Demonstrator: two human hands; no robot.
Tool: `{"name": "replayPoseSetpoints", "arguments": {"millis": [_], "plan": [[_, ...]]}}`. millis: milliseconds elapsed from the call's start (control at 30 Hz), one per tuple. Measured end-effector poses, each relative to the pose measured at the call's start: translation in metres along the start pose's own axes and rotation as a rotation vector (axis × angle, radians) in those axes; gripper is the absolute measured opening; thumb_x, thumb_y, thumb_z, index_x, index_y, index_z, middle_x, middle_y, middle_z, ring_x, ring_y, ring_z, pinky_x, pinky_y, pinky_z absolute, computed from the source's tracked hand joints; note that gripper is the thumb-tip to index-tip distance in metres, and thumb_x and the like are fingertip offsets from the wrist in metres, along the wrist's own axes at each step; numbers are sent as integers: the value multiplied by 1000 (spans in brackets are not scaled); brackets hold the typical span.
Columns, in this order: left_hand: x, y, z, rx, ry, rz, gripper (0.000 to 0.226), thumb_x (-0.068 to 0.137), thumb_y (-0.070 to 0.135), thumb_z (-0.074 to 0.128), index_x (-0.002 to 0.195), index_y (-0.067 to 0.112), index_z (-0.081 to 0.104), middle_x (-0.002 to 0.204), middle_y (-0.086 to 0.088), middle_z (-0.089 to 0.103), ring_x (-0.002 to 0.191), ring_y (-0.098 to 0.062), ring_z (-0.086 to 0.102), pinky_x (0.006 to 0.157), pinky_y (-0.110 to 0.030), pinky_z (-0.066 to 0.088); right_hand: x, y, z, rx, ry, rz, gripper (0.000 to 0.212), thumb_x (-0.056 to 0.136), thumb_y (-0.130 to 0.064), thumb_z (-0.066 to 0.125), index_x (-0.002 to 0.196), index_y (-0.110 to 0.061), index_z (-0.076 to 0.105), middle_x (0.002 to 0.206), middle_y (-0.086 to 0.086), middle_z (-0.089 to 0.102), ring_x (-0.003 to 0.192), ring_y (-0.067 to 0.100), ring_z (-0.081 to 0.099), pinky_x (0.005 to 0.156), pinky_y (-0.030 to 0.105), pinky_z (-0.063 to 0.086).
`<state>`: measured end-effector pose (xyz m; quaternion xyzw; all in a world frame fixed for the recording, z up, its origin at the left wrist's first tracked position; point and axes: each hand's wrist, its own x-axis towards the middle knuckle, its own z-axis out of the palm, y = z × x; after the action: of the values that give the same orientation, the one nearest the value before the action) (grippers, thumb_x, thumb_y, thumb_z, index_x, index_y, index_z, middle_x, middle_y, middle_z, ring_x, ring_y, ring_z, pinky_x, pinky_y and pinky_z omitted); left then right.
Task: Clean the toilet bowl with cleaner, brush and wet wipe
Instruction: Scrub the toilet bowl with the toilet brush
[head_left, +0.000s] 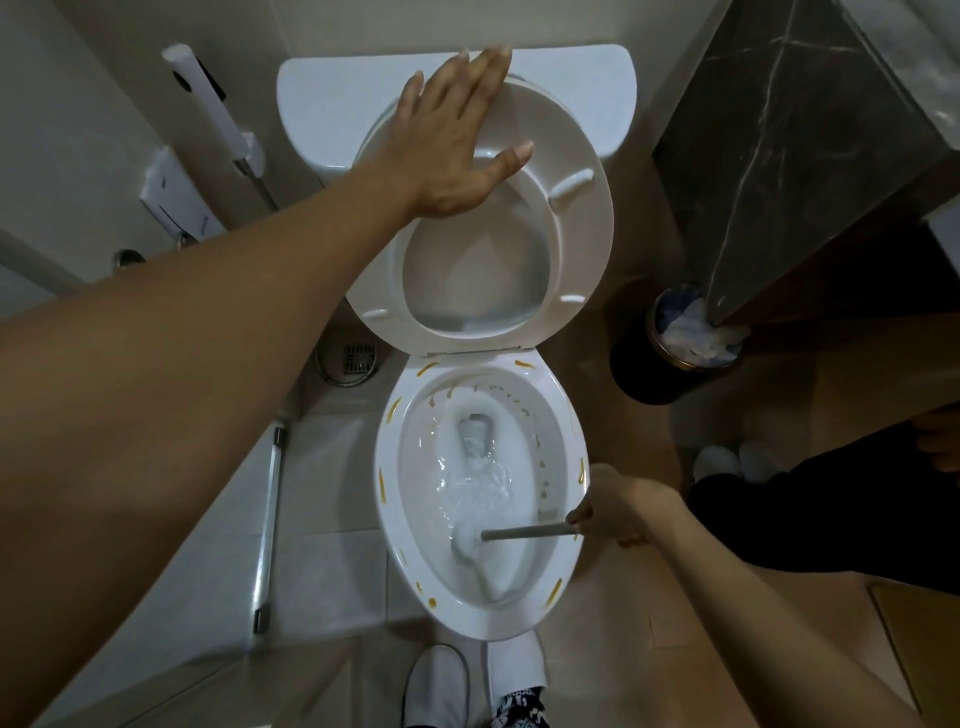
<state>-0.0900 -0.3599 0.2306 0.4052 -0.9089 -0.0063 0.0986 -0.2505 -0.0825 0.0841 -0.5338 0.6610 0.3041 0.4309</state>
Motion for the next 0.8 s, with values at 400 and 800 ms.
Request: {"name": "replayPoseSetpoints", "arguments": {"millis": [400,800], "plan": [[1,0,0,9,13,-14,80,92,64,20,152,17,-2,160,-4,0,147,-23,-2,117,-49,0,33,-35,21,191,192,-142,37,101,-28,40,135,-28,54,120,6,64,104,25,62,88,32,51],[1,1,0,-8,9,-15,80,91,64,21,152,19,-3,160,-2,0,147,-23,-1,117,-48,-1,32,-29,24,177,158,-156,38,102,-28,39,138,-30,50,127,5,60,105,23,60,92,30,49]]}}
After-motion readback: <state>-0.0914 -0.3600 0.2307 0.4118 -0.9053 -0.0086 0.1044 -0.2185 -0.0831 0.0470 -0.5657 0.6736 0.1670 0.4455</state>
